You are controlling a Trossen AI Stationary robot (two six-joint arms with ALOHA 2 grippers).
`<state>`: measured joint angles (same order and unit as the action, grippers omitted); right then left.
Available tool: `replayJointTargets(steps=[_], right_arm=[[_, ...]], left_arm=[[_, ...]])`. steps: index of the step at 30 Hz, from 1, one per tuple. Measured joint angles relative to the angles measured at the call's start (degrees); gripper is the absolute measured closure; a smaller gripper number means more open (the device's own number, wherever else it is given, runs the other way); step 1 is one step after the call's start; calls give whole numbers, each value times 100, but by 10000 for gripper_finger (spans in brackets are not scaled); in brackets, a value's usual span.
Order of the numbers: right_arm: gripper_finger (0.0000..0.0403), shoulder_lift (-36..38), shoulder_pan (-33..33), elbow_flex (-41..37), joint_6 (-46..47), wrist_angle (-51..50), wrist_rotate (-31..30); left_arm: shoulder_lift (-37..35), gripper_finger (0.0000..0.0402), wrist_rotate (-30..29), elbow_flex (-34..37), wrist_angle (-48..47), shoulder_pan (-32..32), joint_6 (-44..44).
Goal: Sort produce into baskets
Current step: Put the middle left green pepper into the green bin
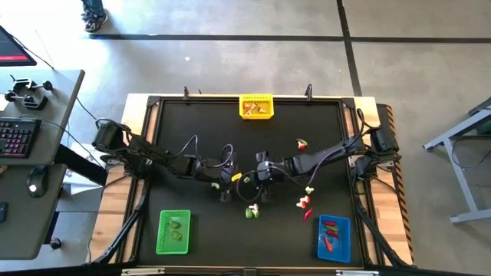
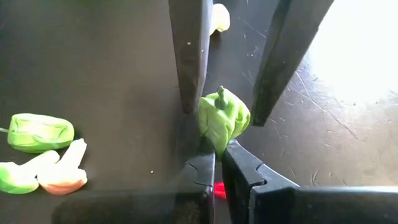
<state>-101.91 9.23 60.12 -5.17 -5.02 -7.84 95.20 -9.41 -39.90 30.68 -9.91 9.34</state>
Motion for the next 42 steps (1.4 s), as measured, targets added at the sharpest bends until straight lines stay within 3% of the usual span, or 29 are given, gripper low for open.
replayJointTargets(steps=[8,13,16,23,28,33,38,42], right_arm=[[401,0,33,0,-46,77,13],[396,-5,50,-9,-241,197,-62],[380,-11,60,-9,-242,234,-196],[310,0,68,-6,-77,309,-368],[263,0,68,-4,-104,315,-578],[241,0,68,13,-119,325,-546],[240,0,68,15,26,342,-398],[240,95,151,15,357,179,222]], left_arm=[[0,319,227,0,-120,0,28],[-11,372,329,0,-110,4,85],[-24,396,257,0,-91,0,195],[-249,401,393,4,-595,0,622],[-850,401,437,7,-1513,-120,626],[-1608,401,663,7,-2462,-461,325],[-2463,401,931,4,-3579,-1203,-535],[-2967,401,887,4,-4111,-1989,-1477]])
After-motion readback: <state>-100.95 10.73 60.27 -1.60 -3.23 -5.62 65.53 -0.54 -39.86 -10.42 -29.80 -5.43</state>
